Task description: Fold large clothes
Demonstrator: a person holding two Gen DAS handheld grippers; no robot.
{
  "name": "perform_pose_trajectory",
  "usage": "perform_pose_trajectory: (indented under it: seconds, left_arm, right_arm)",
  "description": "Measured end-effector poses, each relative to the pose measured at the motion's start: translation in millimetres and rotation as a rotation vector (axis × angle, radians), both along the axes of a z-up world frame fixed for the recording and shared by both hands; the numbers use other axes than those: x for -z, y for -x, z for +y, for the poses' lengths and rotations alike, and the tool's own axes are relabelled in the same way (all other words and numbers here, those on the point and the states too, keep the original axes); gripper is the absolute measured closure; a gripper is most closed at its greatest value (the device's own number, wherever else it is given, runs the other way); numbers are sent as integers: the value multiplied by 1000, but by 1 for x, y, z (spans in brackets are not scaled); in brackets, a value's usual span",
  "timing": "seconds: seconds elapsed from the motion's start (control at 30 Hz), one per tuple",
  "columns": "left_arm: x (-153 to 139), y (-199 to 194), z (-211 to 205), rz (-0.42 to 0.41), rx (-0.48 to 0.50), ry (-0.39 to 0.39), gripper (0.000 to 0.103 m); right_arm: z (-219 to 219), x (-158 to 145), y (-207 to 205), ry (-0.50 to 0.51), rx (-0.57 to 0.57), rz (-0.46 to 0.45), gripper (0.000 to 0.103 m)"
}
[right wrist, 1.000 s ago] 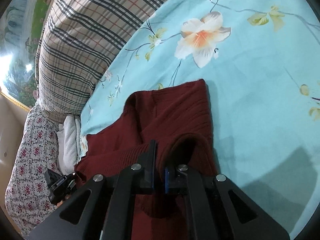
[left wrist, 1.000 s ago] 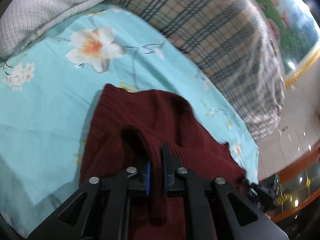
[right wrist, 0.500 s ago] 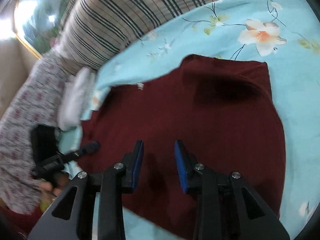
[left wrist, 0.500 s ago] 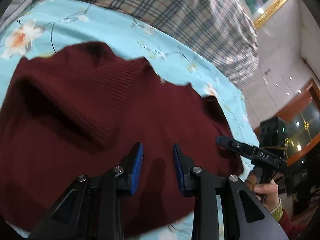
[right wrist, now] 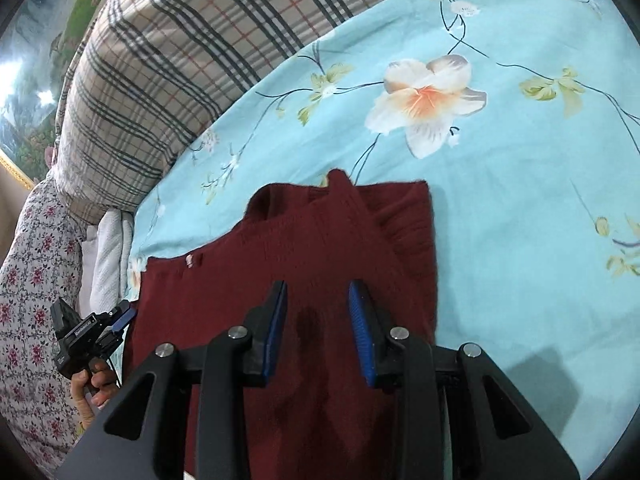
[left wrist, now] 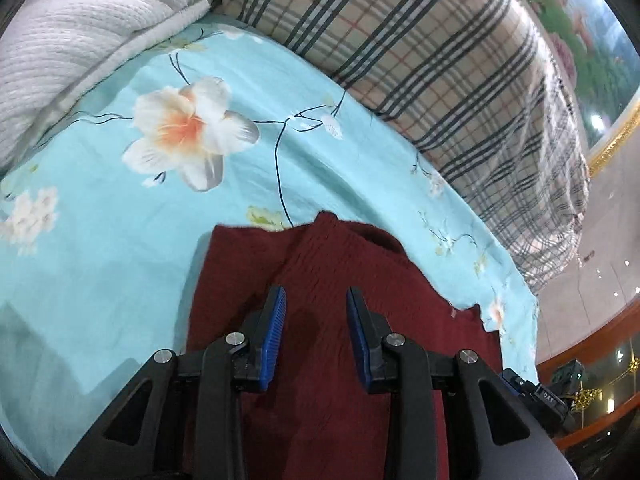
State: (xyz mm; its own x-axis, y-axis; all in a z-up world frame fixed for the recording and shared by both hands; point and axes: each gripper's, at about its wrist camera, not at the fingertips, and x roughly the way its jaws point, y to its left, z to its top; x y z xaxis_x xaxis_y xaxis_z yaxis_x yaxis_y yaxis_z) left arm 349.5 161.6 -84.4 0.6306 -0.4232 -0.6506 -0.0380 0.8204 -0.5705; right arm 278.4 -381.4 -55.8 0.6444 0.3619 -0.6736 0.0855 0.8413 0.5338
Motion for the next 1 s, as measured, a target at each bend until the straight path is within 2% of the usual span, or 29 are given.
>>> perform_pose_trajectory:
  seconds: [0.07,0.27,0.4,0.47,0.6,0.67,0.83,1.0]
  left_arm:
    - [-4,16,-5,-3,23,-4,69]
    - [-13,87,-23,-25,78,61,56]
    - [-13,130,-31,-4,119,70,49]
    - [-8,148,-33,21,126,81,39]
    - [6,178,-41,66,154,101,35]
    - [13,185,-44,85,156,97,34]
    - [33,183,-43,138,102,164,29]
    - [41,159,-31,101,-25,225,26]
  right_arm:
    - [6,-5,10,-7,-11,-8,70]
    - [30,-13,47,-37,-59,-39,70]
    - [41,-12,72,-56,-73,-40,70]
    - [44,-9,84,-66,-69,-37,70]
    - [51,0,103,-88,-71,-18,70]
    - [55,3,108,-98,-75,-10,70]
    - [65,4,117,-116,-91,-8,70]
    - [72,2,116,-117,-104,-11,70]
